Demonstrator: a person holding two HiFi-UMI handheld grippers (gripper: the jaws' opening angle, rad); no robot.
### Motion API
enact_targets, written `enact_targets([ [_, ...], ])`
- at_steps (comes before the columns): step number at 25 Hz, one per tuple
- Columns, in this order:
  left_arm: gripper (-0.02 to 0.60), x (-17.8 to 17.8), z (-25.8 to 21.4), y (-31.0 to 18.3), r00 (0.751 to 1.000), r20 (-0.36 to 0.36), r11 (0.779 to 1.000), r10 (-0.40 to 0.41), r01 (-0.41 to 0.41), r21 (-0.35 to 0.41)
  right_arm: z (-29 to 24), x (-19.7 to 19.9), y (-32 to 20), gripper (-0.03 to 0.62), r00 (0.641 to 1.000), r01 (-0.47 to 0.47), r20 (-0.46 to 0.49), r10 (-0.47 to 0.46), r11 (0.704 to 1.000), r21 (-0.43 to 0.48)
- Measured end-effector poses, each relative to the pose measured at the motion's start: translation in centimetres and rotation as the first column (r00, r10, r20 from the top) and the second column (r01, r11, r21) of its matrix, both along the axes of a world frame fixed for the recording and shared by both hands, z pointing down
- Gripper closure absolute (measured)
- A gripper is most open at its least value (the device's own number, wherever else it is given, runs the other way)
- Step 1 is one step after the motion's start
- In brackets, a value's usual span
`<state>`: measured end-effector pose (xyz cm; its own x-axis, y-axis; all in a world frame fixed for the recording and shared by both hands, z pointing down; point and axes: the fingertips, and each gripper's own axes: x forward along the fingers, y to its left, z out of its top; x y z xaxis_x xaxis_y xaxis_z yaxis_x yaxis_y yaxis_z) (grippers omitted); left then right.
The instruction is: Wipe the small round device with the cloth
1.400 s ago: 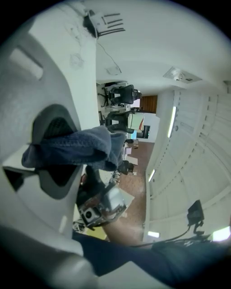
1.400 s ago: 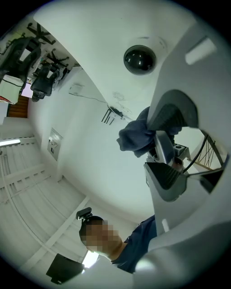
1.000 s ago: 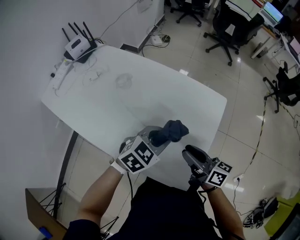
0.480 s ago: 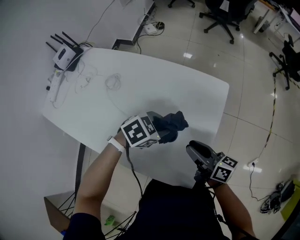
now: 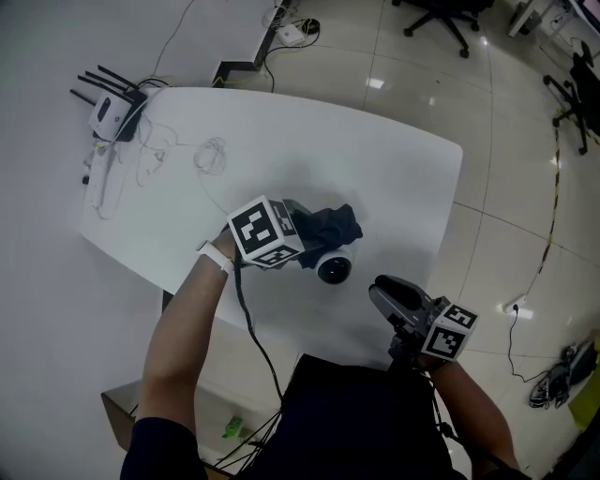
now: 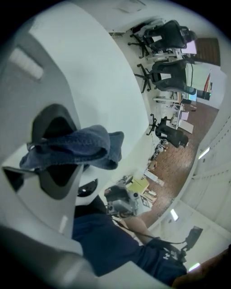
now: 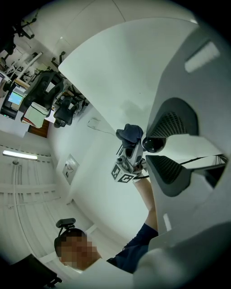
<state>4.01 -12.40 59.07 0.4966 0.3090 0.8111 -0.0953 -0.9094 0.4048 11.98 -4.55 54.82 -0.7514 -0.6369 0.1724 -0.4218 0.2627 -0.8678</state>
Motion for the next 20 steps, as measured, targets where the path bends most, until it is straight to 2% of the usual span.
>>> enact_targets([
  [5, 0.48, -0.4, 3.7, 0.6, 0.991, 0.104, 0.995, 0.081, -0.086, 0.04, 0.1, 0.3, -0.1, 0.47, 1.0, 0.0, -0.012, 0.0, 1.0, -0.004],
  [8, 0.48, -0.2, 6.2, 0.6, 0.97, 0.175, 0.972, 0.171, -0.194, 0.129, 0.1, 0.6, 0.2, 0.473, 1.0, -0.007, -0.021, 0.007, 1.0, -0.006],
  [11, 0.48, -0.4, 7.4, 1.1, 0.948, 0.233, 0.953, 0.217, -0.258, 0.158, 0.0, 0.8, 0.8, 0.474, 0.999, -0.009, -0.032, 0.009, 1.0, -0.006],
  [13, 0.477, -0.4, 7.0, 0.8, 0.953, 0.234, 0.956, 0.191, -0.235, 0.175, -0.5, 0.9, 1.3, 0.474, 0.999, -0.01, -0.034, 0.01, 1.0, 0.003],
  [16, 0.477, -1.4, 5.0, -1.2, 0.974, 0.211, 0.961, 0.077, -0.128, 0.243, -1.3, 1.0, 2.0, 0.476, 0.999, -0.014, -0.033, 0.014, 1.0, 0.022],
  [18, 0.477, -2.0, 2.7, -2.4, 0.988, 0.154, 0.954, 0.009, -0.055, 0.296, -1.5, 0.6, 2.4, 0.477, 0.999, -0.016, -0.032, 0.017, 0.999, 0.031],
  [20, 0.477, -2.7, -0.2, -2.9, 0.995, 0.099, 0.934, -0.029, -0.008, 0.356, -1.4, 0.2, 3.0, 0.477, 0.999, -0.008, -0.036, 0.009, 1.0, 0.03],
])
